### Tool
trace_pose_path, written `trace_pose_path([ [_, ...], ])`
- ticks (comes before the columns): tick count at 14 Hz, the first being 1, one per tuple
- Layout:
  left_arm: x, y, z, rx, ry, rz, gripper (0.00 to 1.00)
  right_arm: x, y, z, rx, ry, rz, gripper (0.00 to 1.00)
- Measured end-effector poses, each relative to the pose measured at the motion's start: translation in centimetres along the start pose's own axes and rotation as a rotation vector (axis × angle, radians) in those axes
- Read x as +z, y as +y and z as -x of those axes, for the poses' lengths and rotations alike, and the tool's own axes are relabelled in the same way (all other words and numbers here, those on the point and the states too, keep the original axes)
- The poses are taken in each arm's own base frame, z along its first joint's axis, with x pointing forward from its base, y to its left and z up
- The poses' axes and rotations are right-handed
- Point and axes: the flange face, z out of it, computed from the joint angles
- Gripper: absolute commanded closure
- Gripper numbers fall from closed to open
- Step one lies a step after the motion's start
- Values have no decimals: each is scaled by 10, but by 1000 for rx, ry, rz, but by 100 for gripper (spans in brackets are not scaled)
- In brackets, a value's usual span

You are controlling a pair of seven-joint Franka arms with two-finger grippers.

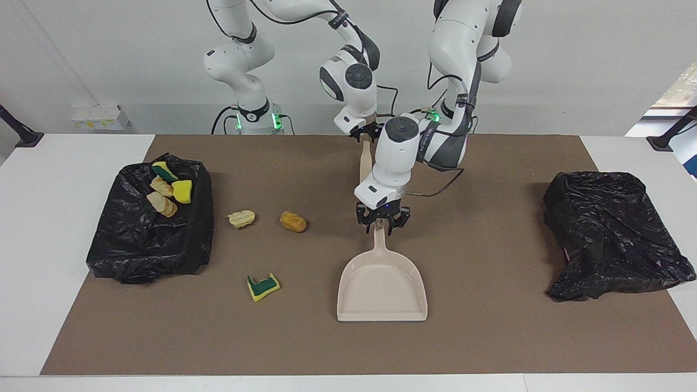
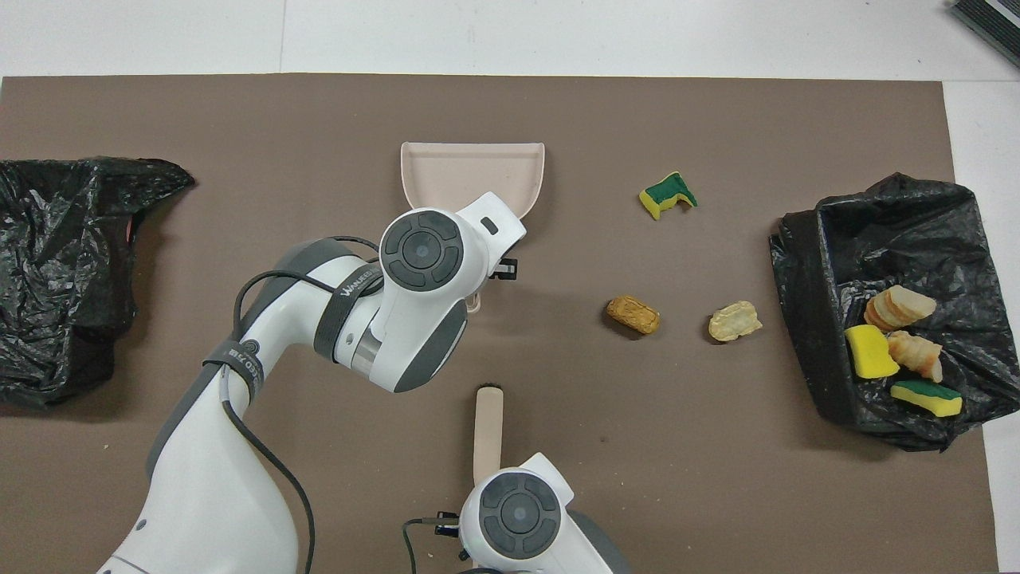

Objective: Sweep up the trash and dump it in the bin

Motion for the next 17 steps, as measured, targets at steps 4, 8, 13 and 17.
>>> trace_pose_path([
  [4,-1,-8,-1,30,-25,-18,100,-19,-3,-14,-9,21,-38,100],
  [8,-16,-24,-4,79,-65,-41,100,-57,22,-35,44,22,-51,100],
  [13,-55,-72,-18,261,-79,-40,100,-109,114,-68,34,45,192,100],
  [17,-85,-132,-25,544,-146,-30,100,-134,195,-105,85,53,337,100],
])
